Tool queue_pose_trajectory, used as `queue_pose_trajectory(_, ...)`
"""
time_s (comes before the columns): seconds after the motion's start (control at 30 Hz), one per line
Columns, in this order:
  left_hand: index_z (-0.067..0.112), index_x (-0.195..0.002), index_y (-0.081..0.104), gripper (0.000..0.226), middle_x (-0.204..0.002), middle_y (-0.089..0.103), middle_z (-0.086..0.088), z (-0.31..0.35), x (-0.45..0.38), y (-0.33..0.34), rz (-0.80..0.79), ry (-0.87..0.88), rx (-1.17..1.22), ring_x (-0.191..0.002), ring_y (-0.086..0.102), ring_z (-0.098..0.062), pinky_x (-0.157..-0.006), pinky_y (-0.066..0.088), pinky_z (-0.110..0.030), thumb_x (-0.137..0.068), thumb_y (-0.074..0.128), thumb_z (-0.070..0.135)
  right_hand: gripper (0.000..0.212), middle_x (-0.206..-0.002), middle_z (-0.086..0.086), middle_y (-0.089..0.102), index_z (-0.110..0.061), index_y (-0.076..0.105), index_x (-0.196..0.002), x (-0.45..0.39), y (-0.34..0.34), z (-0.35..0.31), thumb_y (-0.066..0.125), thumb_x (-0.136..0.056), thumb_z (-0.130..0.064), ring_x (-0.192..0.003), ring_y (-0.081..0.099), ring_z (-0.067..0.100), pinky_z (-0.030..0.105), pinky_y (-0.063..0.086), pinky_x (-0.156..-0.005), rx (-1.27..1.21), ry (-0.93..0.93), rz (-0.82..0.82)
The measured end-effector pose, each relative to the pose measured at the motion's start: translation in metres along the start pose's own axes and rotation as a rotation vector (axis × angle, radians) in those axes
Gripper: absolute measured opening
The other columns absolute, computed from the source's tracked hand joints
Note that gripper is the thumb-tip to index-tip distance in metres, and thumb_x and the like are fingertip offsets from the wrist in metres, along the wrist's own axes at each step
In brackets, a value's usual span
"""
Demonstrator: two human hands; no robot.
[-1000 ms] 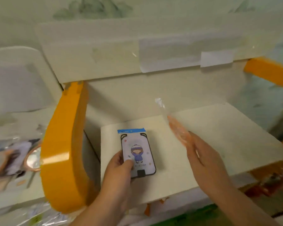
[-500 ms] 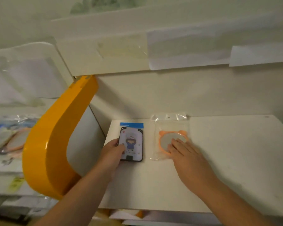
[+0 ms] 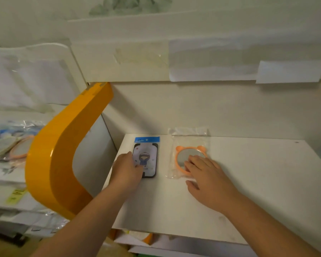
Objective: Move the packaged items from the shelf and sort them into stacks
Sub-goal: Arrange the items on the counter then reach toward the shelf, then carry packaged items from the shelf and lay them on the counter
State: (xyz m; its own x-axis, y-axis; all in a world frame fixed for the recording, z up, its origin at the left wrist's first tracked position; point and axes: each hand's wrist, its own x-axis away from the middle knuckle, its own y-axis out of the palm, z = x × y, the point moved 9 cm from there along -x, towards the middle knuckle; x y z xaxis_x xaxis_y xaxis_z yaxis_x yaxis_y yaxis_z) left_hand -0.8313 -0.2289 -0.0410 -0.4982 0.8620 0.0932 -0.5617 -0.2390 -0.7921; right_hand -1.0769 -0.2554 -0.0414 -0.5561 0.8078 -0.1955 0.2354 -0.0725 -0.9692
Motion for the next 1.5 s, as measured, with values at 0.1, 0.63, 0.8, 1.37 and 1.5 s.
queue_pose_trajectory(0.1, 0.016, -0.108, 0.061, 0.023, -0.104, 0.062, -0.003, 0.011, 0.009, -0.004, -0.012, 0.068, -0.059, -0.08, 0.057, -0.016, -0.064, 0.052, -0.03, -0.087, 0.052, 0.015, 0.05, -0.139, -0.004, 0.053, -0.025, 0.055, -0.133, 0.002, -0.008, -0.001, 0.052, -0.086, -0.043, -0.129, 0.049, 0.02, 0.035, 0.038, -0.107, -0.056, 0.01, -0.007)
queue_pose_trajectory(0.63, 0.024, -0.137, 0.056, 0.048, -0.139, 0.054, 0.01, 0.062, 0.128, -0.17, 0.349, 0.507, -0.31, -0.128, 0.046, -0.008, -0.102, 0.032, -0.019, -0.091, 0.055, 0.037, 0.035, -0.114, -0.006, 0.062, -0.022, 0.063, -0.118, -0.023, -0.114, -0.113, 0.065, -0.084, -0.03, -0.104, 0.057, 0.016, 0.021, 0.036, -0.086, -0.399, -0.041, 0.308)
queue_pose_trajectory(0.8, 0.028, -0.143, 0.05, 0.05, -0.144, 0.047, 0.015, -0.019, 0.134, -0.239, 0.444, 0.355, -0.331, -0.133, 0.039, -0.006, -0.105, 0.032, -0.025, -0.094, 0.053, 0.04, 0.032, -0.115, -0.011, 0.058, -0.026, 0.06, -0.12, -0.027, -0.132, -0.205, 0.064, -0.089, -0.031, -0.106, 0.052, 0.01, 0.027, 0.044, -0.088, -0.448, -0.183, 0.298)
queue_pose_trajectory(1.37, 0.033, -0.147, 0.042, 0.054, -0.146, 0.042, 0.021, -0.363, 0.136, -0.404, 0.391, -0.002, -0.207, -0.133, 0.038, -0.001, -0.107, 0.037, -0.024, -0.096, 0.052, 0.046, 0.033, -0.118, -0.019, 0.055, -0.036, 0.055, -0.123, -0.081, -0.058, -0.516, 0.059, -0.09, -0.043, -0.11, 0.05, 0.005, 0.024, 0.043, -0.086, -0.309, -0.31, 0.138)
queue_pose_trajectory(1.5, 0.035, -0.147, 0.041, 0.054, -0.145, 0.042, 0.022, -0.402, 0.109, -0.415, 0.361, -0.019, -0.152, -0.133, 0.038, -0.001, -0.107, 0.039, -0.026, -0.095, 0.052, 0.045, 0.03, -0.115, -0.023, 0.051, -0.038, 0.053, -0.12, -0.092, -0.024, -0.549, 0.058, -0.09, -0.044, -0.108, 0.049, 0.002, 0.02, 0.039, -0.082, -0.282, -0.304, 0.059)
